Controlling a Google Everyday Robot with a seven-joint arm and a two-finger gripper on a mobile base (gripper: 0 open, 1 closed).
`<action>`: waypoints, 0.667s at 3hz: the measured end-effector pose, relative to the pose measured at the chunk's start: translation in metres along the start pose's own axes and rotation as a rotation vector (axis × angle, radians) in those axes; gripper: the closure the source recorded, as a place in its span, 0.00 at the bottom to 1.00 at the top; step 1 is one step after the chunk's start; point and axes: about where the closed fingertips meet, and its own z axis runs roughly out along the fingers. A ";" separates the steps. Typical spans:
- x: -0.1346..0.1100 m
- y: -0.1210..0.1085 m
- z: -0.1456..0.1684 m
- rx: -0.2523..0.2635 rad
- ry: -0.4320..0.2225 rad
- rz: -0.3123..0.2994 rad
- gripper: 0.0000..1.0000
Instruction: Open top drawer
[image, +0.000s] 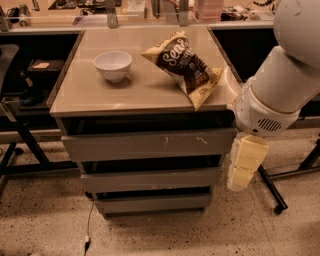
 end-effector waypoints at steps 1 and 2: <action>0.000 0.000 0.000 0.000 0.000 0.000 0.00; -0.011 0.007 0.035 -0.026 -0.014 0.001 0.00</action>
Offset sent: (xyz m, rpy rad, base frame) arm 0.0013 0.0530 -0.0995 0.0590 0.0757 0.0191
